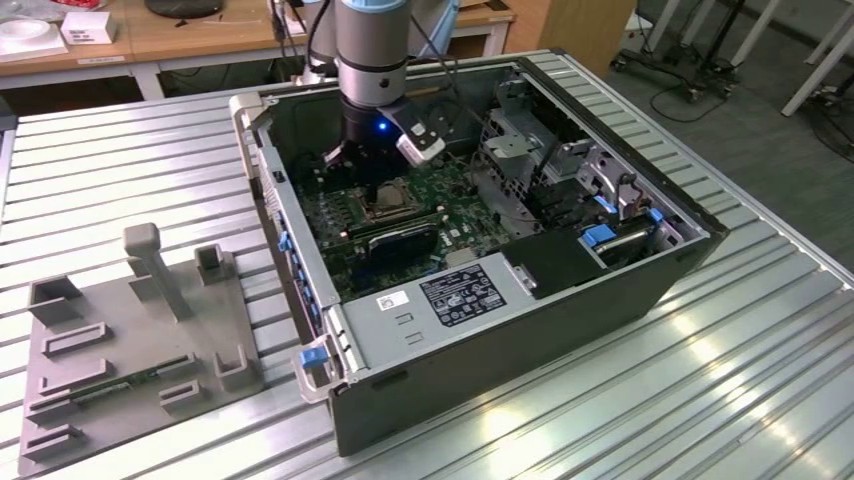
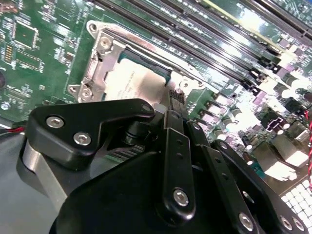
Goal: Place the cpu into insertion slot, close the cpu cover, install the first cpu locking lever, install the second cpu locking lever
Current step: 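Close the cpu cover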
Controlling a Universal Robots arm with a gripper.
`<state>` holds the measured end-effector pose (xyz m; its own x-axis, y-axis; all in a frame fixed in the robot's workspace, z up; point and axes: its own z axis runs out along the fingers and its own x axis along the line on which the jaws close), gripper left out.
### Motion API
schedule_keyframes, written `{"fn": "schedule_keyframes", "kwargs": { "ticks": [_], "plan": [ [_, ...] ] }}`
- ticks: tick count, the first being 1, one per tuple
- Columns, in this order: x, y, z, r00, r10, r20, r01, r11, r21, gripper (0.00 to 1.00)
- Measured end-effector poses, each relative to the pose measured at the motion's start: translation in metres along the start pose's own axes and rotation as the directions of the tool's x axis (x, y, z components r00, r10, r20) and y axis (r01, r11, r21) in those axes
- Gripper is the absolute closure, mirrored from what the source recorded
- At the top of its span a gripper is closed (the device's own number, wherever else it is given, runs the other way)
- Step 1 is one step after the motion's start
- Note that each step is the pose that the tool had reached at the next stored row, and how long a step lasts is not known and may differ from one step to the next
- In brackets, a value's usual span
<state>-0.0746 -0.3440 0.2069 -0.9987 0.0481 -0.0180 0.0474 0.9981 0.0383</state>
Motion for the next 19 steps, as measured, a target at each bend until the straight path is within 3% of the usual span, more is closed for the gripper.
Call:
{"fn": "schedule_keyframes", "kwargs": {
  "ticks": [19],
  "plan": [
    [0.0014,0.0007,0.0029,1.0,0.0,0.0001,0.0,1.0,0.0002,0.89]
  ]
}}
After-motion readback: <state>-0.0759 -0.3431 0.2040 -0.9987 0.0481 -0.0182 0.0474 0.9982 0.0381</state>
